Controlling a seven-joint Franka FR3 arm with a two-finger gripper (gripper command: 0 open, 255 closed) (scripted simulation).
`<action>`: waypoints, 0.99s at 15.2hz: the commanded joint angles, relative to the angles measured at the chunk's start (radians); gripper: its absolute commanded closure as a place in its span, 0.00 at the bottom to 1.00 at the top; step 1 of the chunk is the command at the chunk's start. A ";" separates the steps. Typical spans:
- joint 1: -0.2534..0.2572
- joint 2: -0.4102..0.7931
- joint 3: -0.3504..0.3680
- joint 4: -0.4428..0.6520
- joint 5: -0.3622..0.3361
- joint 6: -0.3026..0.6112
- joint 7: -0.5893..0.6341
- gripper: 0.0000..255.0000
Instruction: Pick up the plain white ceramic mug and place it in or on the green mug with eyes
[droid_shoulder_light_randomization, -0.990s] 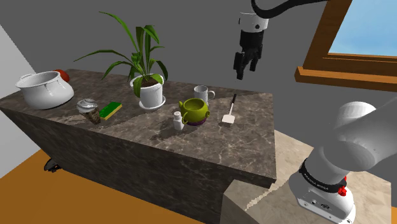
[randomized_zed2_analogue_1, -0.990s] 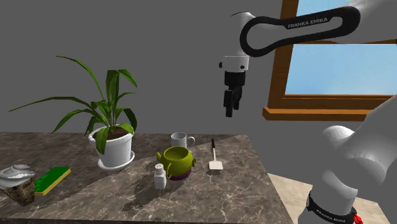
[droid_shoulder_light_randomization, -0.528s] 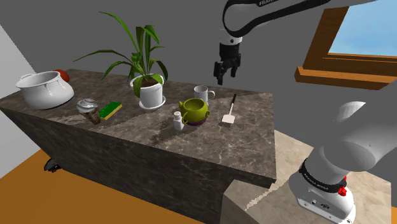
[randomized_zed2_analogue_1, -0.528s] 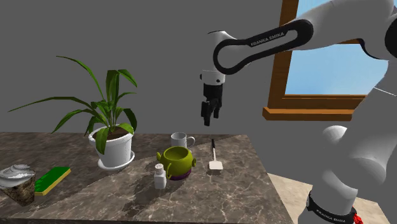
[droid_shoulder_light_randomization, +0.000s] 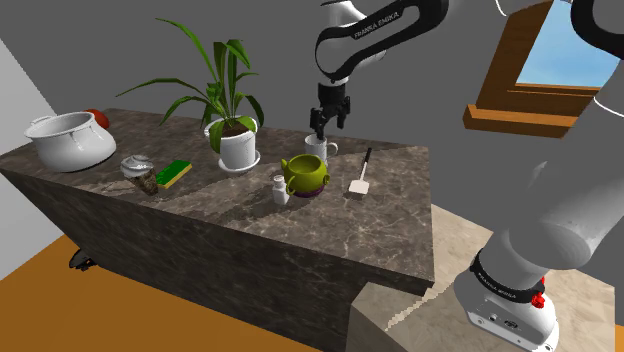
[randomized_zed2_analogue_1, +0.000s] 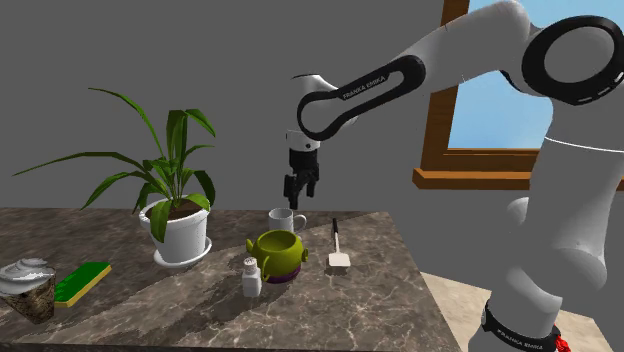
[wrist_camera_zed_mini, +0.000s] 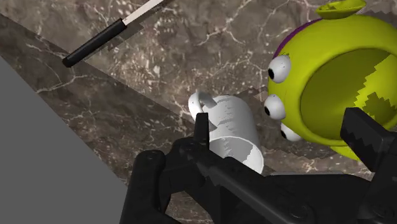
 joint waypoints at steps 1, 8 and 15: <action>0.001 0.074 0.001 0.050 0.004 0.031 0.003 0.00; 0.002 0.312 0.005 0.257 0.014 0.081 0.010 0.00; 0.001 0.362 0.005 0.222 0.016 0.166 0.009 0.00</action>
